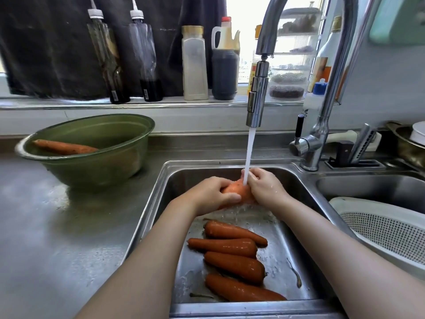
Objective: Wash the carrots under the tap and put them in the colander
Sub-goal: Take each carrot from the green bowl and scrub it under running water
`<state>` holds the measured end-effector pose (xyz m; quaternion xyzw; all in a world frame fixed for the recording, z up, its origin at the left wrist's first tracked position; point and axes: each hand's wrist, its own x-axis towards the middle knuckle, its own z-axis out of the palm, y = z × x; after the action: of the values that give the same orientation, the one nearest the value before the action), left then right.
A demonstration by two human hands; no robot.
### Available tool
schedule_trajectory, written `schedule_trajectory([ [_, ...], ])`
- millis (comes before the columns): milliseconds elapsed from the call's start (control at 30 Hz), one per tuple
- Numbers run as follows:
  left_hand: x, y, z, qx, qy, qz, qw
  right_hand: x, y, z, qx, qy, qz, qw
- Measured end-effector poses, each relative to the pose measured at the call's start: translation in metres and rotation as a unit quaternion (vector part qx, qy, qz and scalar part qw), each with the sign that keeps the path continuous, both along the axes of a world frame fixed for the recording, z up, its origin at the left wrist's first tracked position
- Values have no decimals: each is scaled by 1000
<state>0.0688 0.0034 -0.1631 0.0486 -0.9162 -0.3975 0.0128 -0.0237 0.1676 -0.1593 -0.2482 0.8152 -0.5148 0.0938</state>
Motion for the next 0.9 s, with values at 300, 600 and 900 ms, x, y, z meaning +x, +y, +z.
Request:
schedule_trajectory([
  [300, 1, -3, 1, -33, 6, 5, 999, 2, 11, 1, -19, -92, 73, 993],
  [600, 7, 0, 5, -42, 16, 22, 999, -7, 13, -9, -70, -198, 111, 971],
  [900, 8, 8, 7, -63, 43, 30, 997, 1, 3, -5, -92, -178, 18, 979],
])
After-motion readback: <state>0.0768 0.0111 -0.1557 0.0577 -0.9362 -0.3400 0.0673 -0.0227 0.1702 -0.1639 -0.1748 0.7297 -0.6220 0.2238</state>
